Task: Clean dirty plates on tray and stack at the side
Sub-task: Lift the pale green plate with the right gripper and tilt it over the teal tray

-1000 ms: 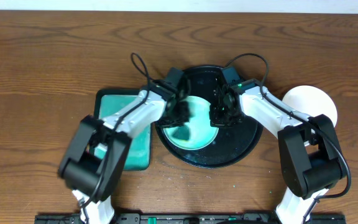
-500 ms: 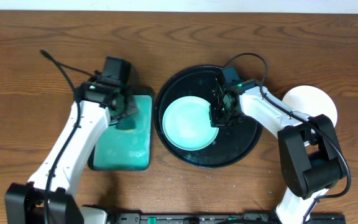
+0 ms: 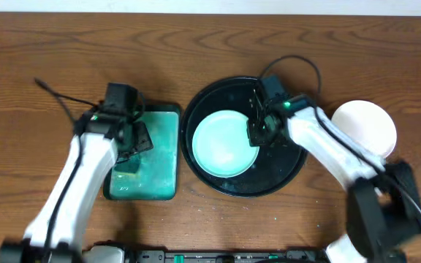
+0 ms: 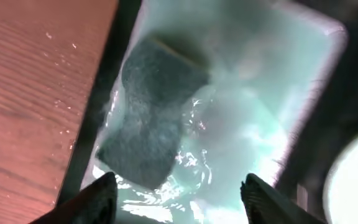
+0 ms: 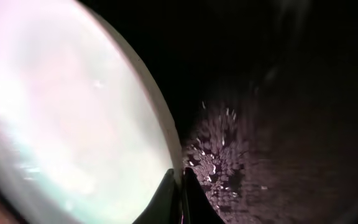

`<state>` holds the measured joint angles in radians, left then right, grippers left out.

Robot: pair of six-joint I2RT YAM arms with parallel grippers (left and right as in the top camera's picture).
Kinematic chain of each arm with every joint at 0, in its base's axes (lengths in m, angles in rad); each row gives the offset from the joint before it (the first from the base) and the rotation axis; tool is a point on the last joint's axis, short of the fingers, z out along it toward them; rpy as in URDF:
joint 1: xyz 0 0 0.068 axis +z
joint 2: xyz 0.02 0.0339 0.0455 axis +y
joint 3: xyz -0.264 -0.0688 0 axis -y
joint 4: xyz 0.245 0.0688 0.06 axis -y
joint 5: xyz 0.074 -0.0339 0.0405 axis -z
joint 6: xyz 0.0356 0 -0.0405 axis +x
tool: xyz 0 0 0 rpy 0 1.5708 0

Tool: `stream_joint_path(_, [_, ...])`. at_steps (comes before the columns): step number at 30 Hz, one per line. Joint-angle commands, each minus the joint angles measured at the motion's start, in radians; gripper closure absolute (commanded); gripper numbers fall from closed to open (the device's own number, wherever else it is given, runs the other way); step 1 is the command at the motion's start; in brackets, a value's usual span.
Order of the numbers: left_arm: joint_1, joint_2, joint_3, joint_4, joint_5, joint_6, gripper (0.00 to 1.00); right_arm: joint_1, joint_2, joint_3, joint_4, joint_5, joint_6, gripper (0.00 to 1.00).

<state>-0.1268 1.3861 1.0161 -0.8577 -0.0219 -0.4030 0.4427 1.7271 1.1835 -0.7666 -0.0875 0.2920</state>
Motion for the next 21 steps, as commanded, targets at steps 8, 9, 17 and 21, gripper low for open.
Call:
stream_joint_path(8, [0.004, -0.550, 0.068, -0.045, 0.040, 0.009, 0.21, 0.276, -0.185, 0.050, 0.354, 0.246, -0.205, 0.99])
stream_joint_path(9, [0.004, -0.597, 0.068, -0.047, 0.041, 0.008, 0.21, 0.301, -0.171, 0.050, 0.401, 0.255, -0.207, 0.99])
stream_joint_path(17, [0.004, -0.885, 0.067, -0.098, 0.037, 0.010, 0.21, 0.457, -0.040, 0.050, 0.711, 0.550, -0.367, 0.99])
stream_joint_path(21, [0.004, -0.931, 0.067, -0.161, 0.037, 0.010, 0.21, 0.524, -0.052, 0.050, 0.787, 0.595, -0.498, 0.99])
